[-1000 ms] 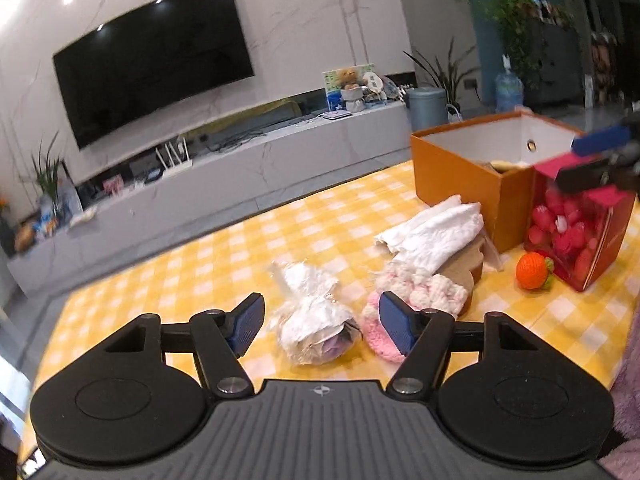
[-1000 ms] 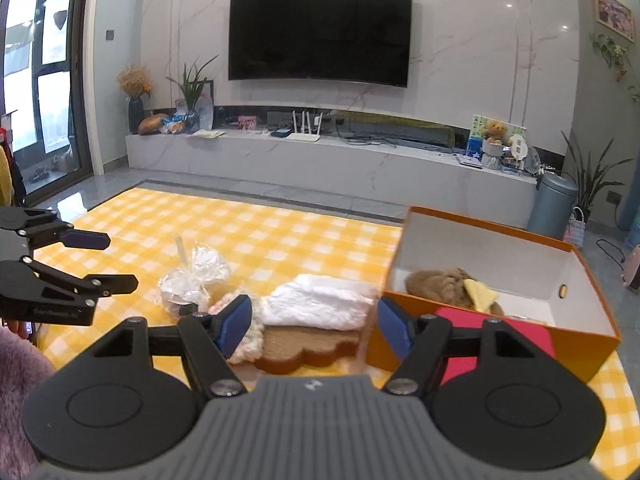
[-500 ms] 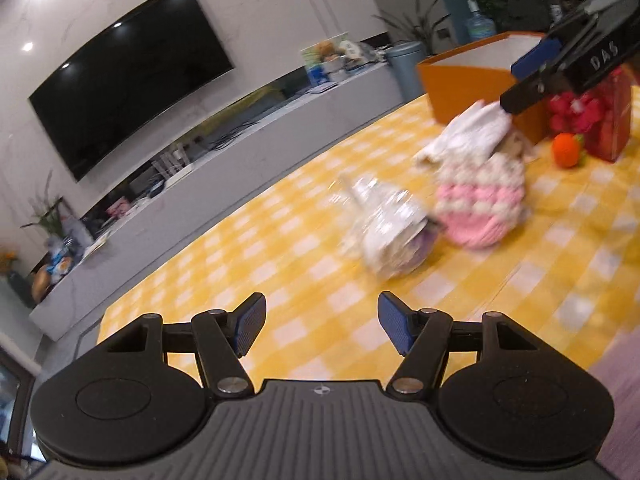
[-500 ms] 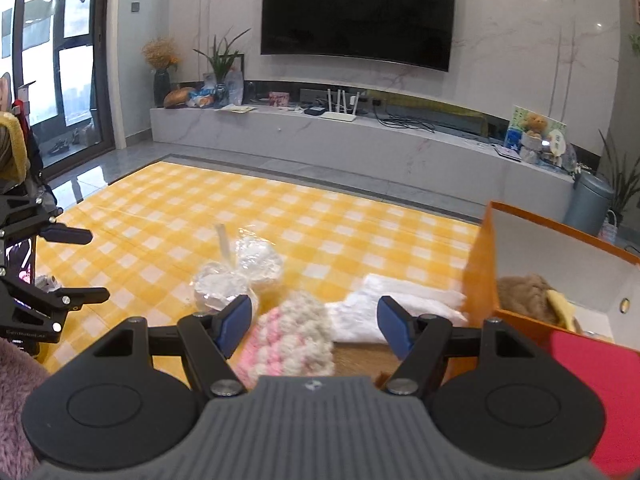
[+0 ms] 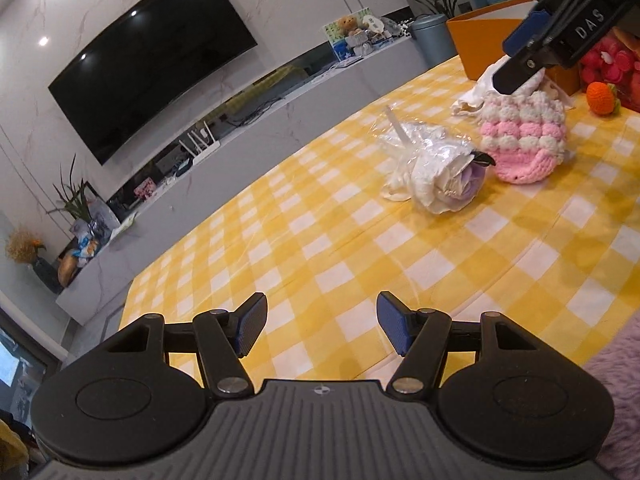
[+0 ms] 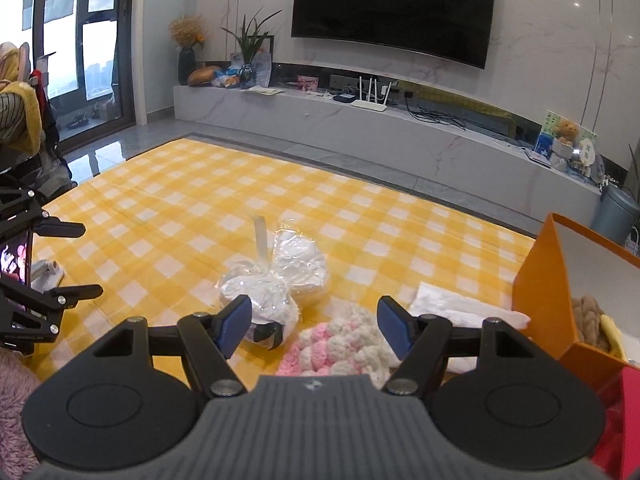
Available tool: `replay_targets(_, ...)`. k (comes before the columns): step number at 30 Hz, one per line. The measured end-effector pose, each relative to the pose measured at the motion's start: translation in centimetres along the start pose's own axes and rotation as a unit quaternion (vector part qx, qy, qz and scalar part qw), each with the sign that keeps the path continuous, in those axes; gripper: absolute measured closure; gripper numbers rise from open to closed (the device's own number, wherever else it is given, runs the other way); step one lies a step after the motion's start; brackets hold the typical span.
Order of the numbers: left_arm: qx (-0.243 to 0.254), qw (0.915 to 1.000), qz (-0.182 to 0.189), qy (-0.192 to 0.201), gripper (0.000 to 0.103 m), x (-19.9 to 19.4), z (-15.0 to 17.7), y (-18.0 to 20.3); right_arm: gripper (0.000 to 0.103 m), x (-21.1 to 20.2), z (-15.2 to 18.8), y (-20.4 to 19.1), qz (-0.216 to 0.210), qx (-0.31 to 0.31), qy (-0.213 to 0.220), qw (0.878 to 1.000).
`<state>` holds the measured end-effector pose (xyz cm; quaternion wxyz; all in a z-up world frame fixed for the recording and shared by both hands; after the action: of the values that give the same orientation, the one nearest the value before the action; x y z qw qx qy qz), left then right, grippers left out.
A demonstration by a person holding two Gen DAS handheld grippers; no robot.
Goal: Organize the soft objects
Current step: 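Move both open grippers back toward the remaining items on the tablecloth, then grasp the plastic-wrapped white bundle with the left gripper while the right gripper grasps the pink crocheted hat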
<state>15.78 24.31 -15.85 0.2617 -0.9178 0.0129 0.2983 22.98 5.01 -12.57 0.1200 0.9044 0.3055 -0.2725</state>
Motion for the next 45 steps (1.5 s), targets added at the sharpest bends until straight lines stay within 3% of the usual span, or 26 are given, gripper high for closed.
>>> replay_targets(3, 0.003, 1.0000, -0.009, 0.003, 0.031, -0.1, -0.3, -0.5, 0.034, 0.4, 0.2, 0.1, 0.000, 0.002, -0.004, 1.000)
replay_targets(6, 0.030, 0.9983, -0.047, 0.015, 0.031, -0.3, -1.5, -1.7, 0.034, 0.7, 0.3, 0.3, 0.004, -0.001, -0.007, 1.000)
replay_targets(11, 0.014, 0.9964, -0.075, 0.037, 0.031, -0.2, -4.6, -4.9, 0.034, 1.0, 0.3, 1.2, 0.010, 0.013, -0.009, 1.000)
replay_targets(19, 0.014, 0.9974, -0.062, 0.033, 0.031, 0.5, -5.6, -4.4, 0.034, 1.2, 0.5, 2.1, 0.010, 0.023, -0.009, 1.000)
replay_targets(28, -0.034, 0.9971, 0.055, 0.040, 0.031, 1.9, -7.7, 0.5, 0.035, 2.4, 1.2, 1.6, -0.007, 0.010, -0.030, 0.999)
replay_targets(31, -0.045, 0.9945, 0.087, 0.039, 0.031, 2.5, -8.5, 1.6, 0.046, 3.0, 2.0, 1.7, -0.010, 0.012, -0.052, 0.999)
replay_targets(33, -0.052, 0.9922, 0.107, 0.035, 0.029, 3.0, -8.8, 2.2, 0.046, 3.4, 2.7, 1.8, -0.009, 0.015, -0.061, 0.998)
replay_targets(38, -0.054, 0.9884, 0.140, 0.023, 0.016, 4.0, -9.3, 3.8, 0.039, 4.5, 4.0, 2.3, -0.004, 0.021, -0.085, 0.996)
replay_targets(41, -0.055, 0.9863, 0.155, 0.009, 0.016, 5.0, -9.6, 4.9, 0.037, 4.7, 4.4, 2.2, -0.007, 0.019, -0.088, 0.996)
replay_targets(44, -0.064, 0.9838, 0.167, -0.012, 0.016, 6.2, -9.7, 5.6, 0.044, 5.0, 4.8, 2.1, -0.003, 0.005, -0.094, 0.996)
replay_targets(45, -0.068, 0.9834, 0.167, -0.022, 0.016, 6.6, -9.7, 5.9, 0.051, 4.9, 4.8, 2.1, 0.000, 0.000, -0.091, 0.996)
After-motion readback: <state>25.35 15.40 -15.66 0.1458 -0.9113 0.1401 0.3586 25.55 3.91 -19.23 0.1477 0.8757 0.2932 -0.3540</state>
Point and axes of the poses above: each gripper's, at about its wrist camera, not at the fingertips, and x roughly the way its jaws point, y to its right, z to its underside, the point moved 9 cm from there along x, roughly the way its jaws point, and after that the axes turned 1 degree about y, right-handed, at the moved point
